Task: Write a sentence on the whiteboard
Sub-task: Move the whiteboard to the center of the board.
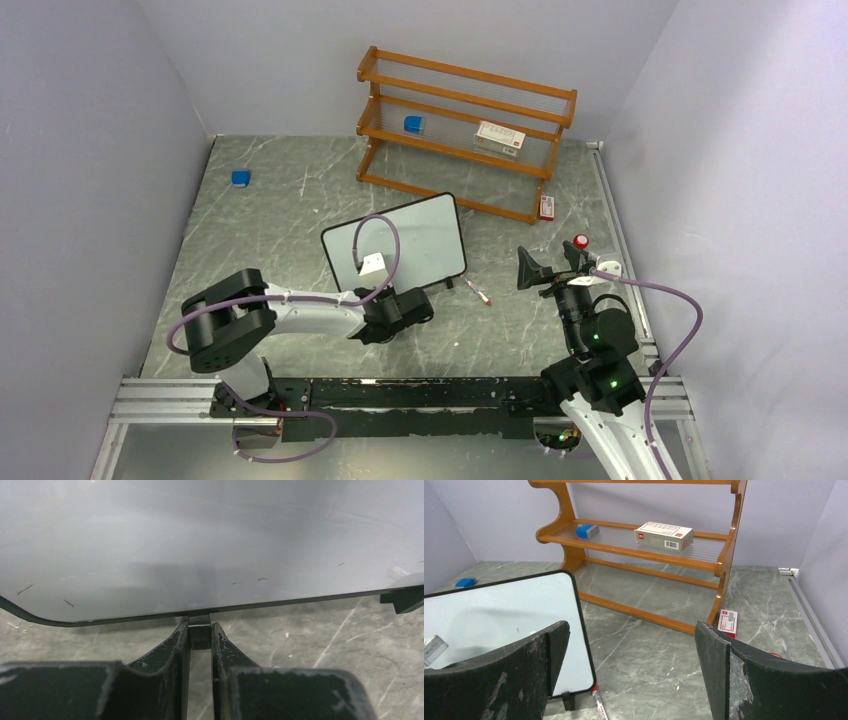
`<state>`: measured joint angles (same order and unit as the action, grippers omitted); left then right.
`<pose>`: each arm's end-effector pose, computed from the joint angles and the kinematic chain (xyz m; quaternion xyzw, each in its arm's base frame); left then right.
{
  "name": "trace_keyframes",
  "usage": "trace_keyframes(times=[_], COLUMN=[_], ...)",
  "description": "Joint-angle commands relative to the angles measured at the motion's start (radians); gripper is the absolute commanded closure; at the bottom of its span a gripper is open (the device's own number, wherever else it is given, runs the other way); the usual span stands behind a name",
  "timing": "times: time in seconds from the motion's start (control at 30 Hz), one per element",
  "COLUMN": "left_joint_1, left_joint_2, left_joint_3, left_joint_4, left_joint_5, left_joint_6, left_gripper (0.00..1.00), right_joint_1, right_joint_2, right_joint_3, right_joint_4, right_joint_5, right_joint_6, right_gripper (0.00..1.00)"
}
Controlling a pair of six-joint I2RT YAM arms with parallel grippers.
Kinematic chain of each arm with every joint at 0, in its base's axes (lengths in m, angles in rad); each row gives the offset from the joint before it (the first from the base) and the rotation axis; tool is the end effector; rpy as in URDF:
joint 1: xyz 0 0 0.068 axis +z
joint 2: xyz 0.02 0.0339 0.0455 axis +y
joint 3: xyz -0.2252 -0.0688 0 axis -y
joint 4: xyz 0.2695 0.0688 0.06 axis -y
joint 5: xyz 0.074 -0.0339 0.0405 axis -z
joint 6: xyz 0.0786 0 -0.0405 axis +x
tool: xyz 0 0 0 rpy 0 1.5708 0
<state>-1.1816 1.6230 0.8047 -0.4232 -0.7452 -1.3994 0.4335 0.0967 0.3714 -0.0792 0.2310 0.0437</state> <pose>0.1640 -0.2595 0.0580 -0.1592 0.9069 -0.0474 0.3873 0.1769 0.0621 0.2953 -0.0347 0.6358 0.1103 0.7631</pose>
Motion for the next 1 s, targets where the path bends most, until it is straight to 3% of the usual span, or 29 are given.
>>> trace_keyframes(times=[0.0, 0.27, 0.5, 0.8, 0.97], left_joint_1=[-0.012, 0.001, 0.014, 0.014, 0.014], left_joint_2=[0.052, 0.122, 0.155, 0.045, -0.044], left_joint_3=[0.079, 0.152, 0.188, 0.154, 0.166], left_joint_4=[0.040, 0.025, 0.042, 0.035, 0.020], left_joint_5=[-0.038, -0.067, -0.052, 0.030, 0.118], left_joint_6=[0.026, 0.021, 0.038, 0.083, 0.209], left_gripper=[0.87, 0.82, 0.72, 0.42, 0.33], right_joint_1=[0.012, 0.011, 0.011, 0.011, 0.011], right_joint_2=[-0.012, -0.007, 0.003, 0.034, 0.087], right_joint_3=[-0.005, -0.005, -0.002, 0.020, 0.063], right_joint_4=[0.009, 0.009, 0.005, -0.009, -0.044], right_joint_5=[-0.009, -0.011, -0.011, -0.024, 0.010], right_joint_6=[-0.010, -0.011, -0.012, 0.004, 0.059], right_gripper=[0.00, 0.00, 0.00, 0.00, 0.00])
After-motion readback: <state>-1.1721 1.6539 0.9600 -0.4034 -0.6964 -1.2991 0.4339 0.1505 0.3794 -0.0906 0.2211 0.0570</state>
